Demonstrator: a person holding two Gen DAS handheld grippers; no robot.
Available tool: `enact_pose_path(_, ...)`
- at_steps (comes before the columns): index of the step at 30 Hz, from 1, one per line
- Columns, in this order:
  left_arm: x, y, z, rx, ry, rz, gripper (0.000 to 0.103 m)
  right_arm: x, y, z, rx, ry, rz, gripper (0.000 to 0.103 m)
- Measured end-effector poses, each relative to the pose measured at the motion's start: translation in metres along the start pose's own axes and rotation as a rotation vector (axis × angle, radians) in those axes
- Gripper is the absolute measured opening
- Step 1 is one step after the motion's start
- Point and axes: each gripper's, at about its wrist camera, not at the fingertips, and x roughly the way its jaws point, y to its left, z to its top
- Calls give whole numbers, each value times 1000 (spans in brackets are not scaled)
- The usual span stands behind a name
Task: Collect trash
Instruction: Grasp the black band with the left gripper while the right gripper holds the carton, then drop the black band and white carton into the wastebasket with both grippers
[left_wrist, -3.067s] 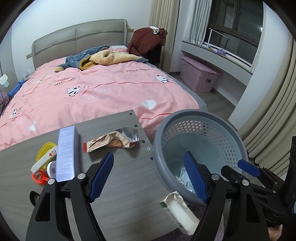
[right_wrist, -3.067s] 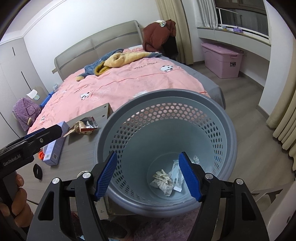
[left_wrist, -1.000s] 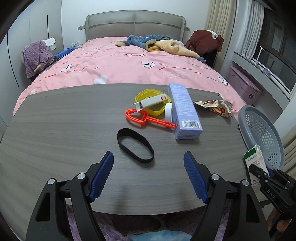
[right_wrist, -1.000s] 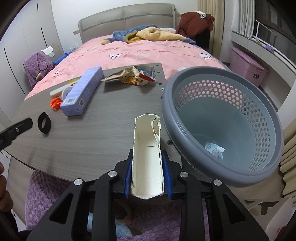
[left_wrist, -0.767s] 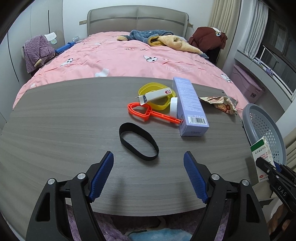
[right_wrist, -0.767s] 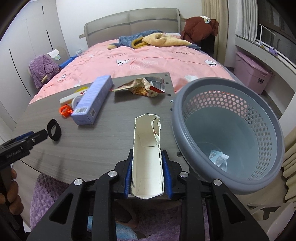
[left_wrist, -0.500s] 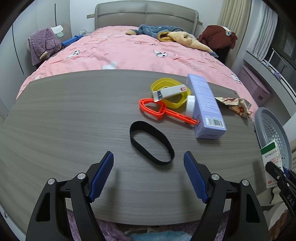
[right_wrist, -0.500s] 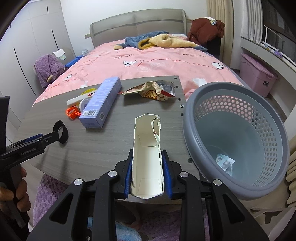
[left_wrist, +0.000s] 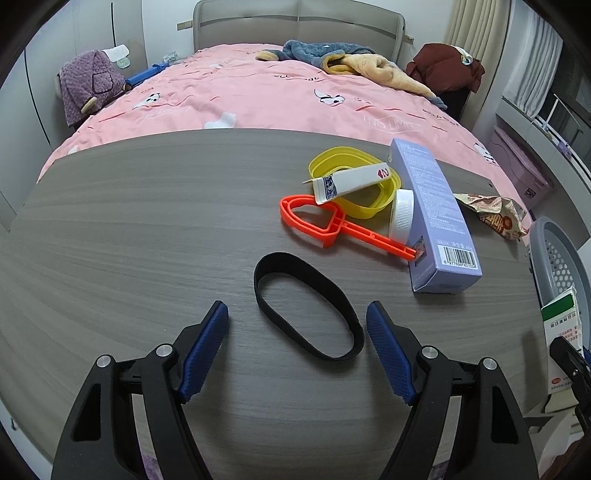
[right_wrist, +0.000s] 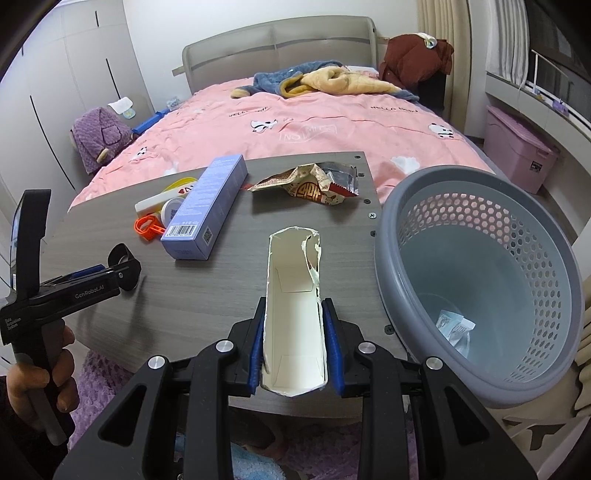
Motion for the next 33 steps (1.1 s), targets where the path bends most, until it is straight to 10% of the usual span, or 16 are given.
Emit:
enact_pose_path(8,1,-3,0,21,5,-7,48,3,3,0,-3,7,-4,28)
enact_pose_path(13,-3,2,0,13,14,-42,14,1,5,0,-5,0,-9,28)
enact_pose_path(33,-79,-22,6,83,-166,-115,12,-30,-12,-2,30,-64,-49,28)
